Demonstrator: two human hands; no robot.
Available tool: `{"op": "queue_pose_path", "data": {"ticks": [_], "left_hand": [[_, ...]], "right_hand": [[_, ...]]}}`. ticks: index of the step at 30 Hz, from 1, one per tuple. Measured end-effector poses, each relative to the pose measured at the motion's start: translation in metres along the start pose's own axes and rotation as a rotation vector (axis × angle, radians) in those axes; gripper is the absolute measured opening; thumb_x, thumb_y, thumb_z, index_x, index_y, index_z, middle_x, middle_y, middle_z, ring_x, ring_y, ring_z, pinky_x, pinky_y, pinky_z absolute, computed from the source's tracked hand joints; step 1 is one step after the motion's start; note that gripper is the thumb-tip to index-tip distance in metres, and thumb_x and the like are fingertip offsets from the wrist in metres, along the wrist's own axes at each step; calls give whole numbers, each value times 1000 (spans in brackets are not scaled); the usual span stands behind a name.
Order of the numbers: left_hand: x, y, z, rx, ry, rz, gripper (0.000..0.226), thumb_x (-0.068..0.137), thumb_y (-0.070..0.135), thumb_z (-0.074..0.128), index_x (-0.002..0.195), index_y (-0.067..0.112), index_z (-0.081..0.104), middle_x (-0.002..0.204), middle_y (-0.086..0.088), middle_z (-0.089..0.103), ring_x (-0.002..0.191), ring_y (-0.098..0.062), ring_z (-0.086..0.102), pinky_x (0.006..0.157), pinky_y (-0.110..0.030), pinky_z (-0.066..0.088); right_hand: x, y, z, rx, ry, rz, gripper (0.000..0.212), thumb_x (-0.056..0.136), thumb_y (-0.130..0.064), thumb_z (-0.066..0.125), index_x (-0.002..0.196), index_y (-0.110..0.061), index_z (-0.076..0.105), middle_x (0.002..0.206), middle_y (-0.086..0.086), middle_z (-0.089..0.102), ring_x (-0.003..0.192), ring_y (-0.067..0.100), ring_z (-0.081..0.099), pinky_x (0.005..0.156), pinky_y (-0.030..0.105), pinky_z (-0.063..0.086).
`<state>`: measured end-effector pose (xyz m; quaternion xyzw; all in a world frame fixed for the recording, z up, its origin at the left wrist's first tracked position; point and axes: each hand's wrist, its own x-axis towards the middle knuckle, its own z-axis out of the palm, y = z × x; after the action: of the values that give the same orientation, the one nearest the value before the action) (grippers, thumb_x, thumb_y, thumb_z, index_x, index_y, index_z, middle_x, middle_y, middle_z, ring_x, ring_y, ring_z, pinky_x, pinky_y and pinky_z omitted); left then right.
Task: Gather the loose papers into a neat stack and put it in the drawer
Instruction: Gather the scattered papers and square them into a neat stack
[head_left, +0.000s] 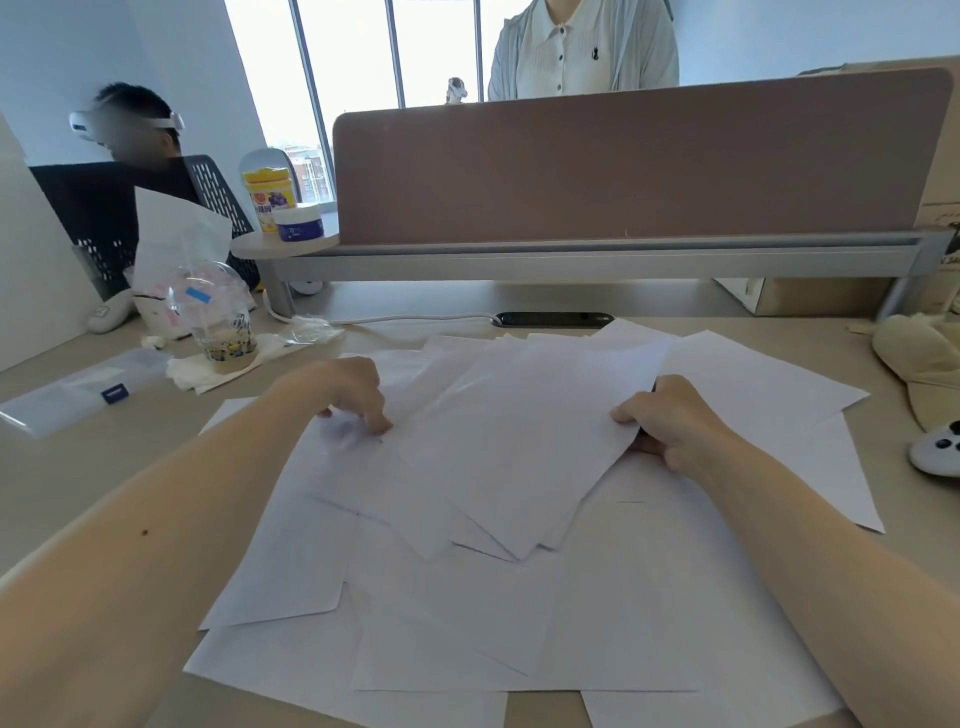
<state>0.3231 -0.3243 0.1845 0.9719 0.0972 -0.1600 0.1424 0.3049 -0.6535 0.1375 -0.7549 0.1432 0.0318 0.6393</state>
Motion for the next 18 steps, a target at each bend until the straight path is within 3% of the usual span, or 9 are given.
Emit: {"op": "queue_pose_path", "data": {"ticks": [3,5,7,8,10,12,16,18], "left_hand": [[-9,4,4,-122,-7,46,19,90,31,64,86,12,64,81,-3,57,78,-24,53,67,-26,43],[-18,7,10,-325,-37,49,41,97,44,51,72,12,58,72,-3,54,65,-20,52,66,-26,43],[-25,11,17,-423,-45,66,46,91,55,55,79,11,58,80,-5,61,66,-20,59,66,-26,47],[-29,12,22,-460,-61,93,43,86,54,65,89,12,59,89,-5,67,69,-20,65,65,-27,50],[-36,14,34,-599,-123,146,38,80,33,79,108,15,59,100,-7,72,76,-22,73,62,-30,56],[-34,13,46,-677,-107,188,39,82,13,76,117,15,58,104,-9,73,81,-24,74,61,-31,59],[-35,3,50,-782,120,165,12,92,7,62,102,13,64,91,-9,70,69,-18,65,49,-17,50],[-34,-7,42,-849,210,109,9,94,5,57,91,12,62,82,-6,65,69,-19,61,47,-17,45]], "right_hand": [[-1,1,0,-120,22,-62,35,64,0,73,98,2,64,97,22,71,89,38,70,83,51,58],[-4,2,2,-157,12,-101,24,70,1,74,92,-1,66,92,17,72,88,35,70,84,46,57],[-4,4,4,-168,6,-138,19,73,-1,75,89,-6,68,90,12,74,88,32,70,86,46,57],[-5,4,5,-177,3,-160,18,73,-2,76,89,-8,69,90,10,74,88,30,71,88,46,56],[-6,4,7,-177,-17,-193,18,74,-5,77,89,-11,70,90,6,75,87,27,71,88,45,56],[-9,3,9,-148,-37,-225,14,78,-10,77,89,-15,71,90,3,75,85,25,71,87,43,57],[-6,3,7,-190,35,-258,22,79,-34,76,95,-20,72,85,4,75,75,23,72,85,39,58],[-5,2,5,-243,57,-256,27,80,-33,76,102,-20,69,88,3,72,69,21,70,85,38,58]]}}
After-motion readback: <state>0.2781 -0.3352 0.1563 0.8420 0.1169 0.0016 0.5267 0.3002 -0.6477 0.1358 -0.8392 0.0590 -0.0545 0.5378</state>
